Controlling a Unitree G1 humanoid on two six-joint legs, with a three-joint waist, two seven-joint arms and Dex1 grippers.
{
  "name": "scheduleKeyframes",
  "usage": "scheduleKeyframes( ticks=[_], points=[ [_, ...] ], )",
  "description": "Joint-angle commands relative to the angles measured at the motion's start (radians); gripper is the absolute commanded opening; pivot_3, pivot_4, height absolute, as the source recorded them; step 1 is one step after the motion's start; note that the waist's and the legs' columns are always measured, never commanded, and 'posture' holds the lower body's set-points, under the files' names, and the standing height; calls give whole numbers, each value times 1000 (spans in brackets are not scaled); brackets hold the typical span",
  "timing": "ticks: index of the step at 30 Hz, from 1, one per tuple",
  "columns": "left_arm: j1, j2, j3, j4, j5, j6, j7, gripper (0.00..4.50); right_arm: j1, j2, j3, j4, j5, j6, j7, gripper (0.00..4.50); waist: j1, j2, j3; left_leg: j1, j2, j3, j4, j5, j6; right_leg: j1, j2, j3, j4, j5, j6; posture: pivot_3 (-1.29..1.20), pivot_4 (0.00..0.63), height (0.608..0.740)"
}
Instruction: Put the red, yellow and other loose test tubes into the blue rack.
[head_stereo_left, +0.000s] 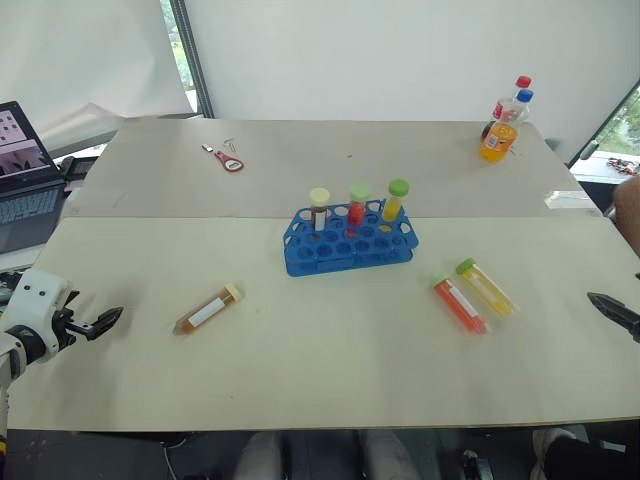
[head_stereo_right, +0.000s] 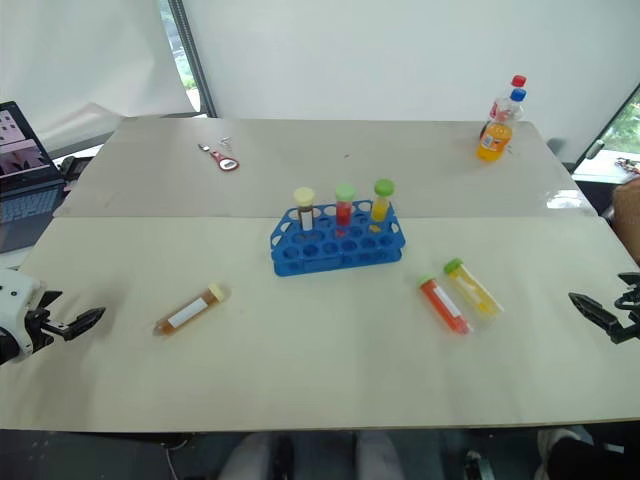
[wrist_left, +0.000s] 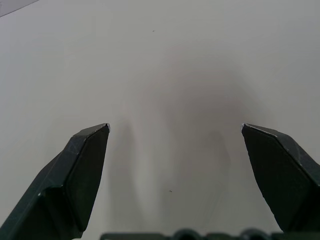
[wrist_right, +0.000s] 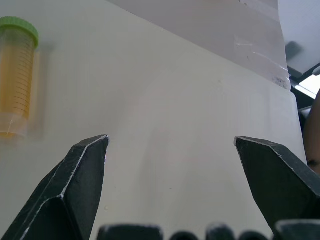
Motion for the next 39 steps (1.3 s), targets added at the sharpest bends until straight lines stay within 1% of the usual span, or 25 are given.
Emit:
scheduleKeyframes(
  ticks=[1,3,8,9,11,15,20,22,25,28,30,32,33,36,39],
  points=[
    [-2,19,36,-30,-18,1,-16,4500,-2,-13,-28,-37,11,9,-6,4456,0,0,0,0,0,0,0,0,0,0,0,0,0,0,0,0,150,740],
    [2,19,47,-25,-29,-26,-34,4500,9,-5,-35,-58,15,19,-12,4456,0,0,0,0,0,0,0,0,0,0,0,0,0,0,0,0,150,740],
    [-10,12,76,6,-30,-59,-22,4500,9,12,-35,-84,18,33,-30,4456,0,0,0,0,0,0,0,0,0,0,0,0,0,0,0,0,150,740],
    [-13,11,84,12,-36,-88,-37,4500,6,16,-36,-88,20,36,-33,4456,0,0,0,0,0,0,0,0,0,0,0,0,0,0,0,0,150,740],
    [-19,12,93,-19,-56,-97,-61,4500,-6,23,-37,-99,27,44,-40,4456,1,0,0,0,0,0,0,0,0,0,0,0,0,0,0,0,150,740],
    [-54,12,38,-189,-126,-14,-108,4500,-58,20,-30,-153,61,111,-50,4456,3,0,0,0,0,0,1,0,0,0,0,0,0,0,0,0,150,740],
    [-138,18,-115,-460,-252,154,-195,4500,-127,-25,40,-289,115,284,-16,4456,10,0,0,-1,0,0,1,0,0,0,0,0,1,0,0,0,150,740],
    [-190,18,-168,-541,-305,213,-217,4500,-160,-52,100,-352,124,350,3,4456,10,0,0,-1,0,0,1,0,0,0,0,1,1,0,0,0,150,740],
    [-256,19,-244,-637,-360,263,-264,4500,-246,-123,235,-398,105,518,-2,4456,7,0,0,-1,-1,-1,1,0,0,-2,1,1,1,0,0,0,150,740],
    [-308,16,-297,-691,-387,273,-309,4500,-349,-156,359,-395,109,659,13,4456,2,0,0,-2,-1,-1,1,0,0,-2,2,2,1,0,0,0,150,740],
    [-361,1,-353,-715,-385,264,-333,4500,-436,-164,483,-365,70,726,36,4456,1,0,0,-2,-1,-1,1,0,0,-2,2,2,0,0,0,0,150,740],
    [-421,-31,-413,-736,-387,251,-357,4500,-553,-144,635,-304,14,793,68,4456,0,0,0,-2,-2,-1,2,0,0,-2,2,2,0,0,0,0,150,740],
    [-442,-44,-436,-739,-378,241,-364,4500,-600,-131,688,-268,-9,809,82,4456,1,0,0,-2,-2,0,2,0,0,-1,2,2,0,0,0,0,150,740],
    [-482,-78,-487,-731,-345,210,-378,4500,-730,-71,805,-123,-77,819,109,4456,1,0,0,-3,-3,0,3,0,0,-2,2,2,-1,0,0,0,150,740],
    [-506,-104,-522,-723,-325,177,-398,4500,-846,0,902,55,-168,758,131,4456,0,0,0,-6,-3,-1,3,0,1,-4,2,1,-2,0,0,0,150,740]
  ],
)
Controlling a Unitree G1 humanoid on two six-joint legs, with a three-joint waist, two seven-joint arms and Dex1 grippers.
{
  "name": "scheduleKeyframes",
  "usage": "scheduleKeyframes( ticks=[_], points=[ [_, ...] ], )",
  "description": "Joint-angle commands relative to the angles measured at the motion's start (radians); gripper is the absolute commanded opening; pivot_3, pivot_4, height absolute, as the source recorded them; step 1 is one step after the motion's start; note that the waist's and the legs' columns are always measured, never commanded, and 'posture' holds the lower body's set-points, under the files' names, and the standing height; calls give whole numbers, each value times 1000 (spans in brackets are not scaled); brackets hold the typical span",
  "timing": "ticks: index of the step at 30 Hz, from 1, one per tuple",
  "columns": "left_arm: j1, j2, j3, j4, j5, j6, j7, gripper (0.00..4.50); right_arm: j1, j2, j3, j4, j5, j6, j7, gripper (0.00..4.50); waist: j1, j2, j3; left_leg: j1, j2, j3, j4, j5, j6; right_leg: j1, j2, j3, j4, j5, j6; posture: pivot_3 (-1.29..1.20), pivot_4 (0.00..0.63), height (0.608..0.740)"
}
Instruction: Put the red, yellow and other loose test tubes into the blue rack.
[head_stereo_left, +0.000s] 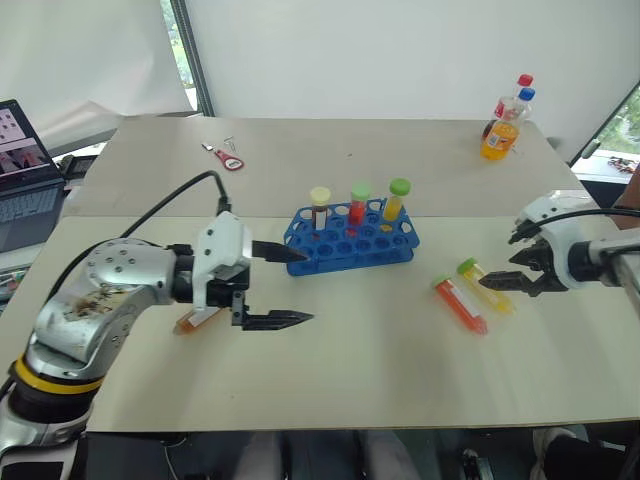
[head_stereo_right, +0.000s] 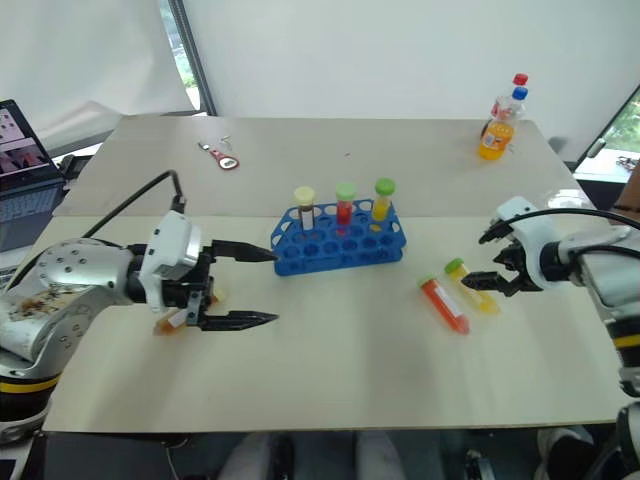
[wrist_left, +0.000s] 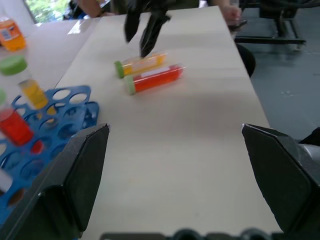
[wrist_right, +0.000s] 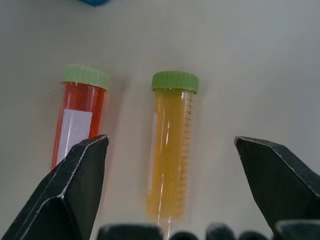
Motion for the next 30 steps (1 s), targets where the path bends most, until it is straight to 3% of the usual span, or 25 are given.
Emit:
scheduleKeyframes(
  ticks=[1,7,18,23,27,30],
  points=[
    [-37,-21,-28,-12,20,-46,-23,4500,-116,48,78,186,-107,-65,36,4456,-1,0,0,0,0,0,0,0,0,0,0,0,0,0,0,0,150,740],
    [-50,-69,-60,-22,37,-60,-13,4500,-230,144,146,424,-210,-166,98,4456,2,0,0,-2,0,0,0,0,0,-1,0,0,-1,0,0,0,150,740],
    [-39,-104,-75,-24,62,-70,5,4500,-230,196,114,484,-259,-162,134,1012,6,0,0,0,0,-2,1,0,0,1,0,-2,1,0,0,0,150,740],
    [2,-91,-33,-5,57,-70,17,4500,-188,145,19,342,-211,-127,133,999,8,0,0,0,0,-2,1,0,0,1,0,-2,2,0,0,0,150,740],
    [64,-83,48,37,51,-78,48,4500,-81,98,-204,-8,-67,-74,127,999,15,2,1,-2,0,-4,0,0,0,-3,0,-2,3,0,0,0,150,740],
    [91,-82,82,55,25,-73,38,4500,18,167,-381,-250,47,-38,55,999,16,2,1,-2,2,-7,0,0,0,-3,0,-2,3,0,0,0,150,740]
  ],
)
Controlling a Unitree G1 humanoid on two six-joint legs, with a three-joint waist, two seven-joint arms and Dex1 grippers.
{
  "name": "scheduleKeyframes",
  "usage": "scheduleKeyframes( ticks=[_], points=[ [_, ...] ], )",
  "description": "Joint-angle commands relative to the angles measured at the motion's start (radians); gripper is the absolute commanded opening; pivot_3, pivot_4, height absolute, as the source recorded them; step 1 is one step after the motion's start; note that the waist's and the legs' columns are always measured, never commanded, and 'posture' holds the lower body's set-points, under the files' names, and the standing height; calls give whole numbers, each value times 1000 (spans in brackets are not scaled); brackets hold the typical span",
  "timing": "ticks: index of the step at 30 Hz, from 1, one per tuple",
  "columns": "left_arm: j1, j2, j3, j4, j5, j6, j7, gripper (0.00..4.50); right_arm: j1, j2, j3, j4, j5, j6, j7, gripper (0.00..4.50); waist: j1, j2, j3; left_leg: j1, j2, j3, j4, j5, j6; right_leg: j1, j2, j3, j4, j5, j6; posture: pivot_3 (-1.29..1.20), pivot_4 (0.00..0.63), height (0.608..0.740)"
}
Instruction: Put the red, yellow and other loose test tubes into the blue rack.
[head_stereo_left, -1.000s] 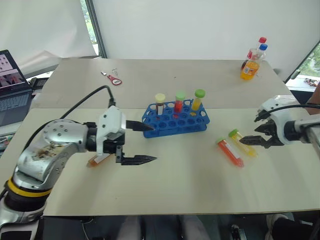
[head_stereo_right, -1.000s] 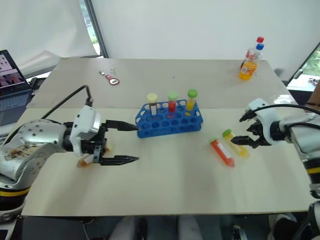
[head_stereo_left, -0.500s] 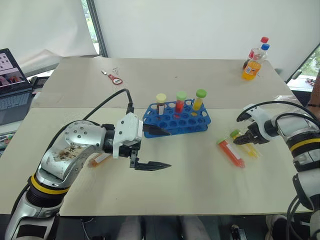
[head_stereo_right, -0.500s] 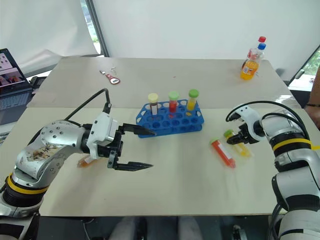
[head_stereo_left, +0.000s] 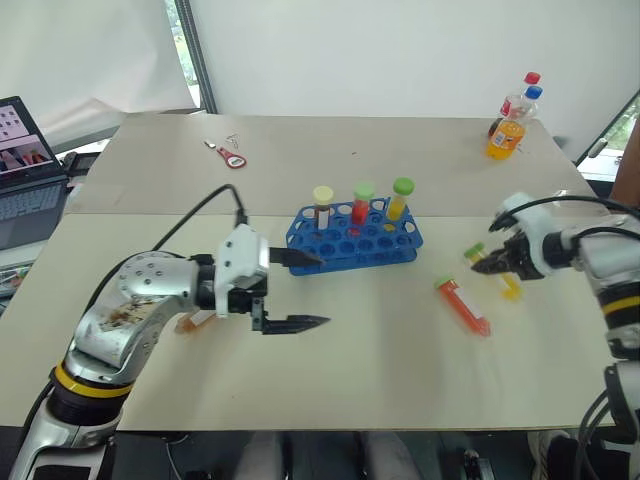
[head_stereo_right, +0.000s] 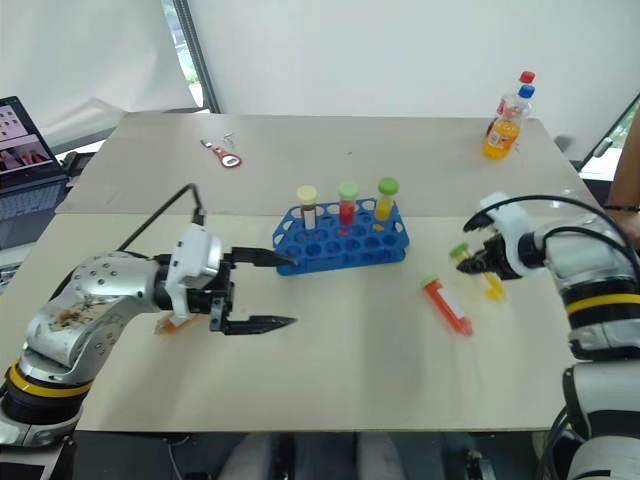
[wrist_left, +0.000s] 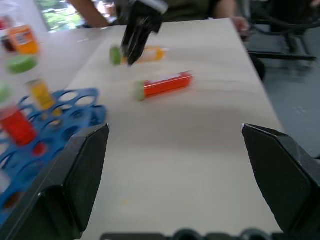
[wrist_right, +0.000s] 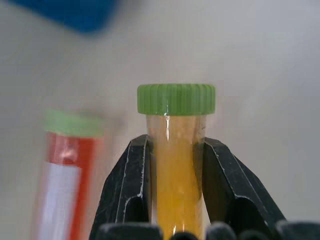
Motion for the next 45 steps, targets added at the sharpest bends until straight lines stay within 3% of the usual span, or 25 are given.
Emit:
scheduleKeyframes(
  ticks=[1,5,11,18,45],
  points=[
    [9,4,54,6,-38,-12,-4,4500,79,77,-204,-286,135,16,-87,999,1,0,0,1,0,-1,0,0,0,1,0,-1,0,0,0,0,150,740],
    [-15,0,38,49,-24,-23,-19,4500,151,329,-349,-433,214,-75,-297,998,6,-2,-1,1,-1,-2,1,0,-1,5,0,-4,-1,0,0,0,150,740],
    [-91,-61,23,47,-78,63,36,4500,200,521,-304,-388,143,-347,-481,998,19,-2,-1,-1,-2,-2,3,1,-1,4,-2,-6,0,0,0,0,150,740],
    [-119,-64,-8,29,-80,96,31,4500,211,588,-255,-223,79,-582,-563,998,4,-1,-1,0,-2,-2,0,1,-2,4,-1,-6,0,1,0,0,150,740],
    [-105,-103,-35,48,-49,90,64,4500,214,705,-183,-13,38,-866,-730,996,0,-1,-1,1,-2,-3,0,1,-2,4,-1,-6,0,1,0,0,150,740]
  ],
)
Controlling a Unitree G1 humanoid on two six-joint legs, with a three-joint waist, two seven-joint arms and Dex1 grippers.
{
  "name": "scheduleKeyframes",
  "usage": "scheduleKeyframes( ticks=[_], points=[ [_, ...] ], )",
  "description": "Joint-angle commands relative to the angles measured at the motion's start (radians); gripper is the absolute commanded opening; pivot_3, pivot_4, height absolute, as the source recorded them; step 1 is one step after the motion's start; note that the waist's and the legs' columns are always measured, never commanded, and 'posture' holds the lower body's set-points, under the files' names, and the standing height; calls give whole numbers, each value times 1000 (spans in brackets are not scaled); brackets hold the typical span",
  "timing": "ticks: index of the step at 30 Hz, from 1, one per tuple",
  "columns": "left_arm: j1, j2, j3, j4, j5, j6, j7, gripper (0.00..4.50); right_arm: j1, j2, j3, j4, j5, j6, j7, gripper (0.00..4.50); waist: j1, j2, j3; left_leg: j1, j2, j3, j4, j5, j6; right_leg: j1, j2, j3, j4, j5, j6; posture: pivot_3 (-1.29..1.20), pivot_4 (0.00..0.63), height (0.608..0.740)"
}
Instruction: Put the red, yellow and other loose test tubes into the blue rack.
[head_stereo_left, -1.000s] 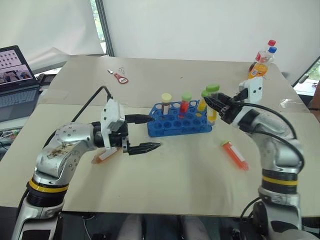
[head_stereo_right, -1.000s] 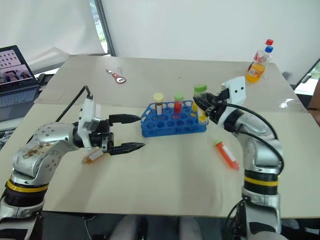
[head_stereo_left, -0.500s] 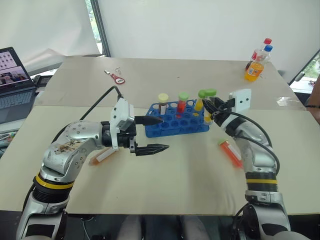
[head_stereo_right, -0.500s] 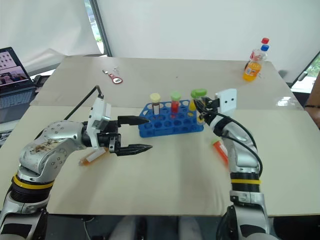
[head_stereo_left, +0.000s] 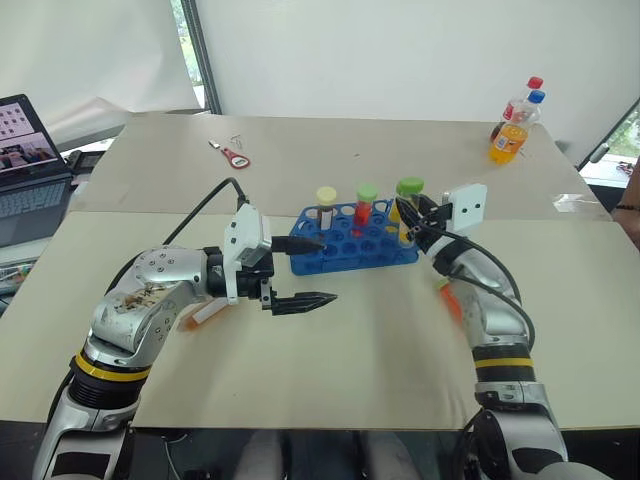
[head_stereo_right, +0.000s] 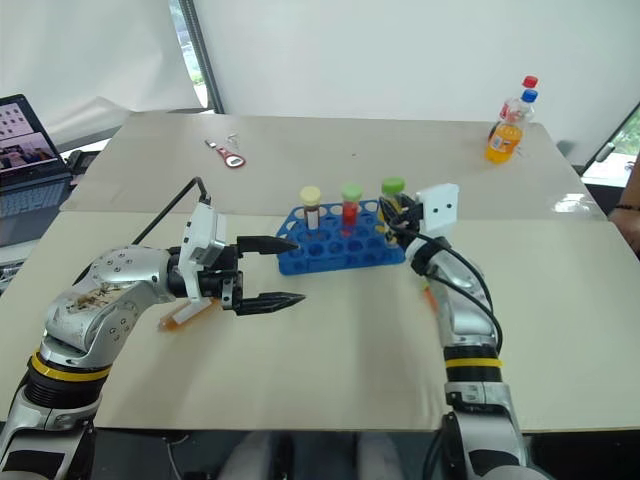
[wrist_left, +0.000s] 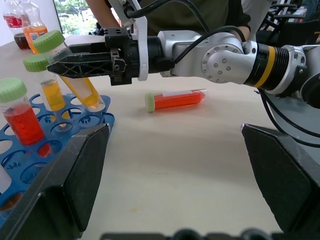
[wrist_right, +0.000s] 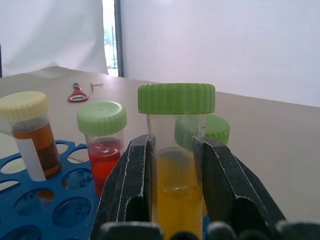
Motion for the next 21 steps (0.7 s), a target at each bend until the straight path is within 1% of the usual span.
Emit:
scheduleKeyframes(
  ticks=[1,4,10,15,21],
  points=[
    [-11,-12,18,-24,-21,10,23,4500,1,25,2,0,-9,-44,-38,996,-1,0,0,0,0,0,0,0,0,0,0,0,0,0,0,0,150,740],
    [-19,-24,20,-29,-30,26,45,4500,9,55,1,4,-15,-59,-75,996,-5,0,0,1,0,-3,0,0,0,0,0,0,0,0,0,0,150,740],
    [-60,-99,39,-39,-59,98,168,4500,50,130,7,13,-29,-102,-157,996,-20,0,0,1,0,-8,0,0,0,1,0,0,4,0,0,0,150,740],
    [-60,-95,32,-64,-66,117,186,4500,59,144,13,30,-44,-130,-186,996,-25,0,0,2,0,-9,-1,0,0,1,0,0,6,0,0,0,150,740],
    [-68,-91,34,-68,-66,127,200,4500,59,138,23,41,-43,-160,-173,995,-24,0,0,2,0,-9,-1,0,0,1,0,0,5,0,0,0,150,740]
  ],
)
